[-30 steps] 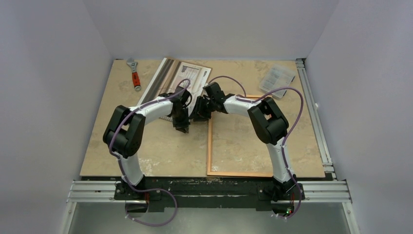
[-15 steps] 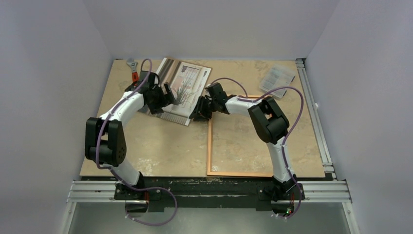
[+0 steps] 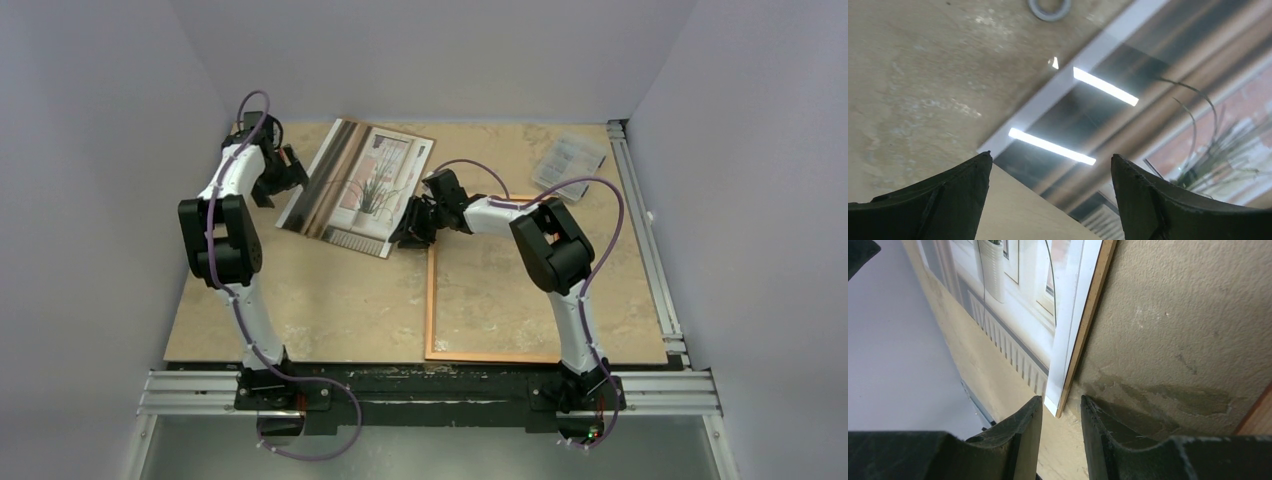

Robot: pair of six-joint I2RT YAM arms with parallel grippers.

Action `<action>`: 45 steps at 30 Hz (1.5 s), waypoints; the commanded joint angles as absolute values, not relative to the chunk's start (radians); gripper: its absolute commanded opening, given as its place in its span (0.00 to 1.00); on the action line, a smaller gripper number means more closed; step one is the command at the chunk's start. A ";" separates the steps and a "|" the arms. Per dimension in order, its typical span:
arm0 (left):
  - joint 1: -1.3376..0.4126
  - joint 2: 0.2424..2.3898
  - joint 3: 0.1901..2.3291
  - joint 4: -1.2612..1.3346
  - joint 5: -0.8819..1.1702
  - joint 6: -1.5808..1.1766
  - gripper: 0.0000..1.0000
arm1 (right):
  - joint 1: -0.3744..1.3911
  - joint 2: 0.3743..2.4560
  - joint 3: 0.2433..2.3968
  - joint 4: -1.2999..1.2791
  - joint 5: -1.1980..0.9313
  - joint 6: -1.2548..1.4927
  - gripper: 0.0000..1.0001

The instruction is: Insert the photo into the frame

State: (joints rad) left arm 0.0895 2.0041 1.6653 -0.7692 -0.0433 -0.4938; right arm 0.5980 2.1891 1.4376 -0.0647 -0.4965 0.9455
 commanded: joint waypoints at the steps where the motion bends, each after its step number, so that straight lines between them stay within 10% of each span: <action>1: 0.167 2.103 1.809 -0.921 -0.112 -0.429 0.86 | 0.586 2.246 1.430 -0.133 -0.439 0.905 0.36; 45: 0.082 2.568 2.462 -1.582 -0.039 -0.173 1.00 | 0.586 2.189 1.430 -0.199 -0.457 0.841 0.34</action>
State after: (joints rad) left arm 0.1097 2.5629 2.4252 -1.4418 -0.0059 -0.2516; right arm 0.5880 2.2036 1.4464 -0.0631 -0.5434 0.9180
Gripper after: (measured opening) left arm 0.998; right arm 0.346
